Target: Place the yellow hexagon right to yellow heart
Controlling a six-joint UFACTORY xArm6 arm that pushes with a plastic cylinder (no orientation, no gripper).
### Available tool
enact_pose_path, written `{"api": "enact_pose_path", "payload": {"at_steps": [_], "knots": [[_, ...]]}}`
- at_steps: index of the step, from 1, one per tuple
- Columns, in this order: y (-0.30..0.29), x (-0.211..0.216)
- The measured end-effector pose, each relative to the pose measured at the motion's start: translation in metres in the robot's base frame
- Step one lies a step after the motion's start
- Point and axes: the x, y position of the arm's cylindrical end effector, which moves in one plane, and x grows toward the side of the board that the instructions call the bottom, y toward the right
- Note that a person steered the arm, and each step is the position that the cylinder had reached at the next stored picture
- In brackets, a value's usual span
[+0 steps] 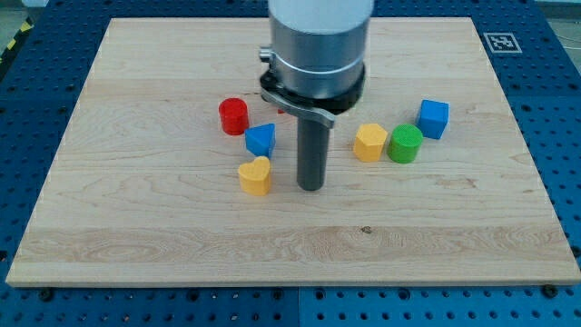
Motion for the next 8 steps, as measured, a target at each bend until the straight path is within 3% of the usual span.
{"api": "enact_pose_path", "payload": {"at_steps": [4, 8], "knots": [[0.107, -0.022], [0.09, -0.084]]}}
